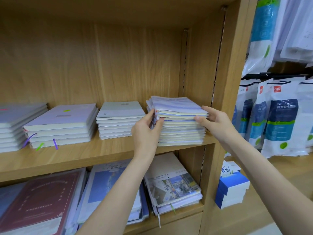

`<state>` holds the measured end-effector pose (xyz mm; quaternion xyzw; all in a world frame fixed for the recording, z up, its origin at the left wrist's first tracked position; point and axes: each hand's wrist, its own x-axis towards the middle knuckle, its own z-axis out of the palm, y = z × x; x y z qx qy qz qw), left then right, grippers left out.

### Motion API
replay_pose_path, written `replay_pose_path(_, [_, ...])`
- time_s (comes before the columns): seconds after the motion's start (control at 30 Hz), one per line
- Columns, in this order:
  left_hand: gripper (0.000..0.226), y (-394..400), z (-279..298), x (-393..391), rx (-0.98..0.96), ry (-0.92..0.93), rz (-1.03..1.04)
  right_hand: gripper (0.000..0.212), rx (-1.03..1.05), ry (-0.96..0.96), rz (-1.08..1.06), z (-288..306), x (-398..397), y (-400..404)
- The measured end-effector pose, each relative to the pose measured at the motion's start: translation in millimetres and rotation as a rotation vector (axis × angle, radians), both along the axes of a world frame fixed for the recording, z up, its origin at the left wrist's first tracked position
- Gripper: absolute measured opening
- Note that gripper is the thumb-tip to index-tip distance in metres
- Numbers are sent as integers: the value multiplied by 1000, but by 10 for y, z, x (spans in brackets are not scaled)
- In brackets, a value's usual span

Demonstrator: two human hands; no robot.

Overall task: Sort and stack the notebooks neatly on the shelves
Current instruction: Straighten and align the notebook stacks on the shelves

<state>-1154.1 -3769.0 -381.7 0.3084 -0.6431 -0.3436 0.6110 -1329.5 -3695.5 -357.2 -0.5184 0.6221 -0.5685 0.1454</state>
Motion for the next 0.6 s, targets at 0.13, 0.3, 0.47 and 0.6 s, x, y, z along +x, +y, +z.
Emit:
replay_pose_path(0.13, [39,2,-12,-19,0,12,33,63,23,54,-15,6,8,-7])
replay_pose_path(0.3, [38,53,-17,59,-27,15,21,58,12,66,-22,-13,12,8])
replay_pose_path(0.47, [48,63,-32,65,-99,-156,20,40,-55,69,-109,-32,15,-12])
replay_pose_path(0.6, [47,46,-79,29,-141,-220,53,39,-66,54,-126,-14,32,0])
